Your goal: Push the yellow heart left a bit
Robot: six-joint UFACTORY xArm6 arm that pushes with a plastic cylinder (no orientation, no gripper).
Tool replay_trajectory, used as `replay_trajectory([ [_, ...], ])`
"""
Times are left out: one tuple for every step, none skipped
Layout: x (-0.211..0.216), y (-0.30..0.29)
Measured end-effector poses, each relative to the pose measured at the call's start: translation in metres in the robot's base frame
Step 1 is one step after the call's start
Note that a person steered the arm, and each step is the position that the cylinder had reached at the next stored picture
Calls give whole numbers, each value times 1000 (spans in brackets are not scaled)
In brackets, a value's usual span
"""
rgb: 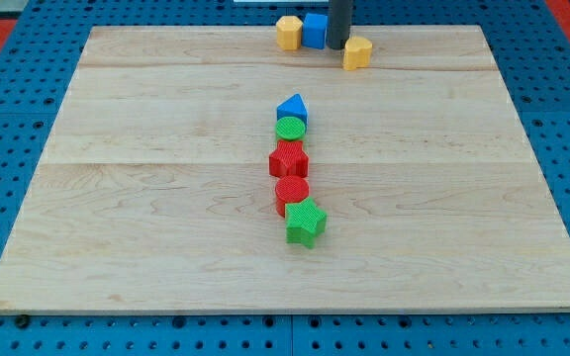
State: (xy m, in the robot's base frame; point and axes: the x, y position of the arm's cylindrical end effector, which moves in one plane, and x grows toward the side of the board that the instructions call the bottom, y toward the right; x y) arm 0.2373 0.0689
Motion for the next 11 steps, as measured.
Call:
replay_trajectory([
  [7,-1],
  [-8,11],
  [-22,51],
  [-23,87],
  [-11,95],
  [-5,95],
  [2,31],
  [7,-21],
  [22,-30],
  [23,-21],
  [23,10],
])
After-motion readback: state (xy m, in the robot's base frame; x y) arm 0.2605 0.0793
